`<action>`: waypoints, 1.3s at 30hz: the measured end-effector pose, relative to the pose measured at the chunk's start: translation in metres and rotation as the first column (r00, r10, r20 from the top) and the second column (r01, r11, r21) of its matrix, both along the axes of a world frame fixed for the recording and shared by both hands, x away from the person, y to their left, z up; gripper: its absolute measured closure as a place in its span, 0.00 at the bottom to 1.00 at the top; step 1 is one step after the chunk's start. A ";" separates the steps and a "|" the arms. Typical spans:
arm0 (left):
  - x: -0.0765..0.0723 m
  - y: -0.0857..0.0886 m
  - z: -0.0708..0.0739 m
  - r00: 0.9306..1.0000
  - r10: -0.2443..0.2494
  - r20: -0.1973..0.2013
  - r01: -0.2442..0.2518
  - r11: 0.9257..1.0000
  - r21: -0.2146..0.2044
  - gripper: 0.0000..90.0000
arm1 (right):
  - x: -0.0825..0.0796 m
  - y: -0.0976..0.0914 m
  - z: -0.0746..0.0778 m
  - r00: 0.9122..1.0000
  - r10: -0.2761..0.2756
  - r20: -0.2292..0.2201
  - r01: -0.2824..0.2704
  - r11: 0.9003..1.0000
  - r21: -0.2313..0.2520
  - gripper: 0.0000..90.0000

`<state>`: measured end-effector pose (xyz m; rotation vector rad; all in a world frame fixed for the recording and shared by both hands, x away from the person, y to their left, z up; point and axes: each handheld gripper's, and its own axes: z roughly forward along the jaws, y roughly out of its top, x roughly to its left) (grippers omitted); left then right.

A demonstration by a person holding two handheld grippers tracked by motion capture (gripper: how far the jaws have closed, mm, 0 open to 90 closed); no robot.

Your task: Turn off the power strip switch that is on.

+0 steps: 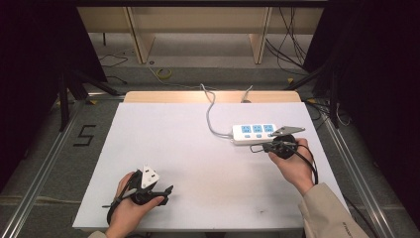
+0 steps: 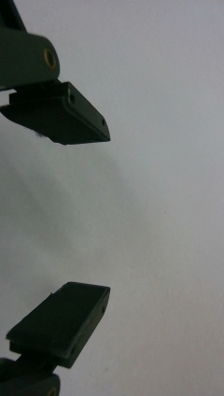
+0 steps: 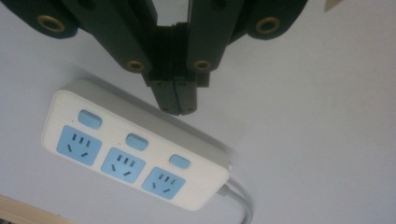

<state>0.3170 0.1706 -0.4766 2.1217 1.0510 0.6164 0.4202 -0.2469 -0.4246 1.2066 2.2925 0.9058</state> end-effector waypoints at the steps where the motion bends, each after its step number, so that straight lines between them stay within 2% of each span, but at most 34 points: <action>1: 0.000 0.000 0.000 1.000 0.000 0.000 0.000 1.000 -0.001 0.23 | 0.001 0.000 0.000 1.000 0.000 -0.002 0.000 1.000 0.000 1.00; 11: 0.000 0.000 0.000 1.000 0.000 -0.001 0.000 1.000 -0.002 0.23 | 0.010 0.005 0.003 1.000 0.005 -0.008 -0.005 1.000 -0.008 1.00; 16: 0.000 0.000 0.000 1.000 -0.002 -0.002 0.002 1.000 -0.002 0.23 | 0.015 0.007 0.005 1.000 0.004 -0.016 -0.004 1.000 0.004 1.00; 39: 0.000 0.000 0.000 1.000 -0.002 -0.002 0.002 1.000 -0.002 0.23 | 0.035 0.017 0.008 0.999 0.004 -0.036 -0.005 1.000 -0.022 1.00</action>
